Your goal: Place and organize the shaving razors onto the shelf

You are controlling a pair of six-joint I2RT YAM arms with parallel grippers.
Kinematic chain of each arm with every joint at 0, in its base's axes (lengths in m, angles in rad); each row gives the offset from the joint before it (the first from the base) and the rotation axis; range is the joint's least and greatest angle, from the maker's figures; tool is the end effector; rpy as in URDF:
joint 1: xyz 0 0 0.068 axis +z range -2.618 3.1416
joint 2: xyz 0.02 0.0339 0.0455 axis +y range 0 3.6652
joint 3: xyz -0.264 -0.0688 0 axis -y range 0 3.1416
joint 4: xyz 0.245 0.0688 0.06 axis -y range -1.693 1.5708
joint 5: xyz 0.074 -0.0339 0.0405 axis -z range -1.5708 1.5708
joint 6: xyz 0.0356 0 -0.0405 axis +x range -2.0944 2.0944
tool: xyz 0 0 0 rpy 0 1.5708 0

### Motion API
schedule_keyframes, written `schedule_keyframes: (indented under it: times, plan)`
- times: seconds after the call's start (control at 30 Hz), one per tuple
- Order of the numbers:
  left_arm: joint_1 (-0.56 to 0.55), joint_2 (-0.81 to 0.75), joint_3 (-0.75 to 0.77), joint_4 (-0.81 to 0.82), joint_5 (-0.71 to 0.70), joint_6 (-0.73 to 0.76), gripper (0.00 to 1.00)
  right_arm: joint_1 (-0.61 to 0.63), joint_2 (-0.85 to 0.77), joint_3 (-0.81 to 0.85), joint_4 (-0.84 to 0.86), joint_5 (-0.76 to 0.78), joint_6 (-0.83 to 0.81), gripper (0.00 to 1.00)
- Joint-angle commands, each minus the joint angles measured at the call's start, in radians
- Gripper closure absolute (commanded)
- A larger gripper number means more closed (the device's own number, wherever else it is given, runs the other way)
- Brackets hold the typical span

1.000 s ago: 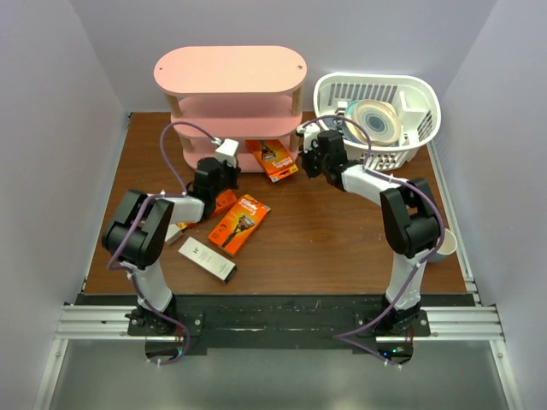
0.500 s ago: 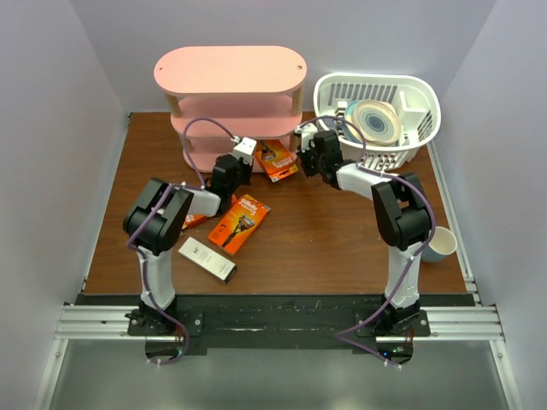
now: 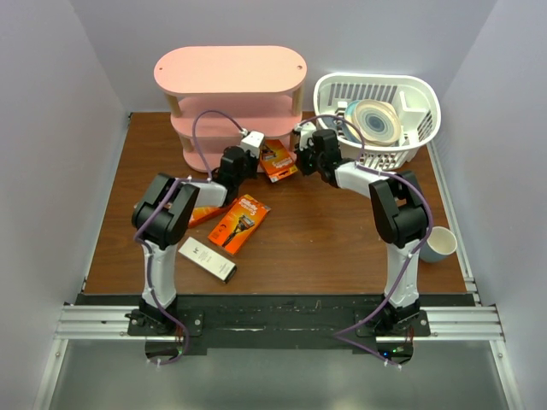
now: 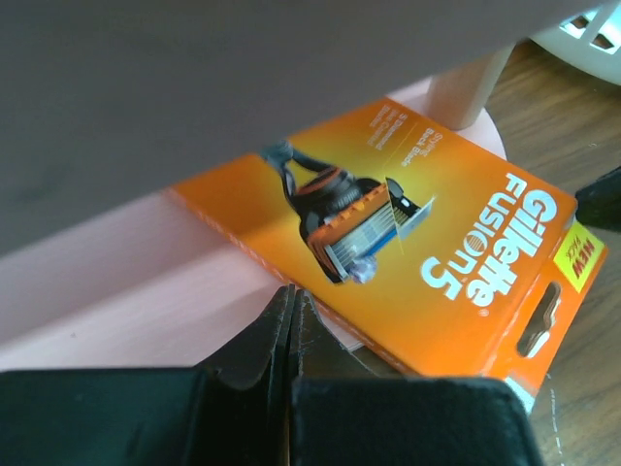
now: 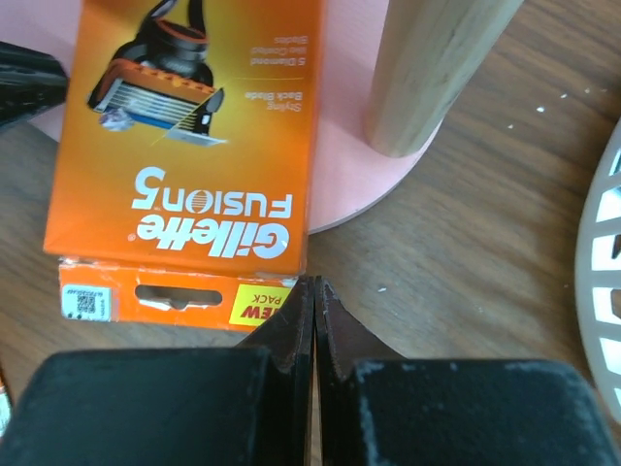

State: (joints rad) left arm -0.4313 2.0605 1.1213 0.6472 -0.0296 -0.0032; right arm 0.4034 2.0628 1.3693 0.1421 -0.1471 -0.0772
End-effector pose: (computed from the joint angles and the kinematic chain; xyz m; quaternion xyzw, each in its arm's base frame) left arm 0.4021 -0.1839 0.1526 0.1618 0.7859 -0.1170 0.5852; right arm 0.4252 0.1871 0.1785 -0.2420 0.8370 0.1423 0.4697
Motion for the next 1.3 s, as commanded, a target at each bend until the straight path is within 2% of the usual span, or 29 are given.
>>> schedule_keyframes:
  times: [0.0,0.27,0.5,0.7,0.83,1.0,1.1,1.17,1.27]
  plan:
    - [-0.017,0.012,0.048,-0.004,0.014,0.011,1.0,0.015,-0.012,-0.022,0.002,-0.062,0.045,1.0]
    - [-0.041,0.009,0.041,0.002,-0.003,0.031,1.0,0.043,-0.032,-0.065,0.014,-0.074,0.07,1.0]
    - [-0.052,0.02,0.055,0.0,-0.023,0.026,1.0,0.041,-0.046,-0.073,0.028,-0.009,0.07,1.0]
    - [-0.072,0.032,0.084,-0.023,-0.113,0.012,1.0,0.038,-0.035,-0.049,0.04,0.004,0.117,1.0]
    - [-0.081,0.021,0.087,-0.032,-0.231,0.012,0.99,0.04,-0.023,-0.027,0.034,0.009,0.126,1.0]
    - [-0.081,-0.077,0.023,-0.076,-0.256,-0.037,0.96,0.025,-0.076,-0.059,0.002,0.046,0.111,1.0]
    - [-0.08,-0.173,-0.015,-0.182,-0.256,-0.064,0.93,0.015,-0.134,-0.098,-0.032,0.082,0.09,1.0]
    - [-0.081,-0.264,-0.046,-0.285,-0.236,-0.078,0.9,0.009,-0.183,-0.122,-0.059,0.087,0.047,1.0]
    - [-0.081,-0.397,-0.156,-0.345,-0.104,-0.066,0.86,0.006,-0.231,-0.148,-0.105,0.061,-0.025,1.0]
